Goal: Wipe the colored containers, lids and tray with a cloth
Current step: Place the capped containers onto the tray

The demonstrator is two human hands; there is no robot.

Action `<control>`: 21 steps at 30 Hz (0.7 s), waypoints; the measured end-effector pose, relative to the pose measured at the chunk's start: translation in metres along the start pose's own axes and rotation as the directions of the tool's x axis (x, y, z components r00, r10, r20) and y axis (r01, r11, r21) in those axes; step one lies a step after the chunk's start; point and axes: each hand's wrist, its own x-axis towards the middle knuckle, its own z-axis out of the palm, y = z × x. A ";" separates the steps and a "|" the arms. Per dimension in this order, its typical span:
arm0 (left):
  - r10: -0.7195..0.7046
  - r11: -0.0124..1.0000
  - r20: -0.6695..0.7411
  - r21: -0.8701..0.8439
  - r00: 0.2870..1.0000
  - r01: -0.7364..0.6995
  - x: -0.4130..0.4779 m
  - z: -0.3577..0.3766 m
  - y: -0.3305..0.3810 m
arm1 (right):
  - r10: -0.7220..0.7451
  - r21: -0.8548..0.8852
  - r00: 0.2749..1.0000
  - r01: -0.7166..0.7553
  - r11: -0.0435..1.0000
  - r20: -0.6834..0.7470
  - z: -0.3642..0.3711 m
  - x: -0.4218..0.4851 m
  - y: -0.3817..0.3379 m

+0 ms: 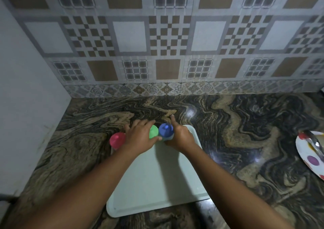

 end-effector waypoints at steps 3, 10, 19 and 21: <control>-0.051 0.989 -0.154 -0.144 0.987 0.029 -0.005 -0.016 -0.011 | 0.040 0.019 0.992 -0.038 0.999 -0.117 -0.012 -0.008 0.012; -0.403 0.803 -0.311 -0.572 0.860 0.170 -0.069 -0.029 -0.077 | 0.090 0.069 0.939 -0.071 0.995 -0.333 -0.012 -0.059 0.072; -0.594 0.558 0.230 -0.573 0.771 0.600 -0.134 0.053 -0.111 | 0.237 -0.008 0.952 -0.244 0.970 -0.194 0.024 -0.096 0.099; -0.600 0.492 0.273 -0.616 0.752 0.616 -0.133 0.059 -0.110 | 0.252 0.023 0.945 -0.253 0.967 -0.207 0.022 -0.094 0.099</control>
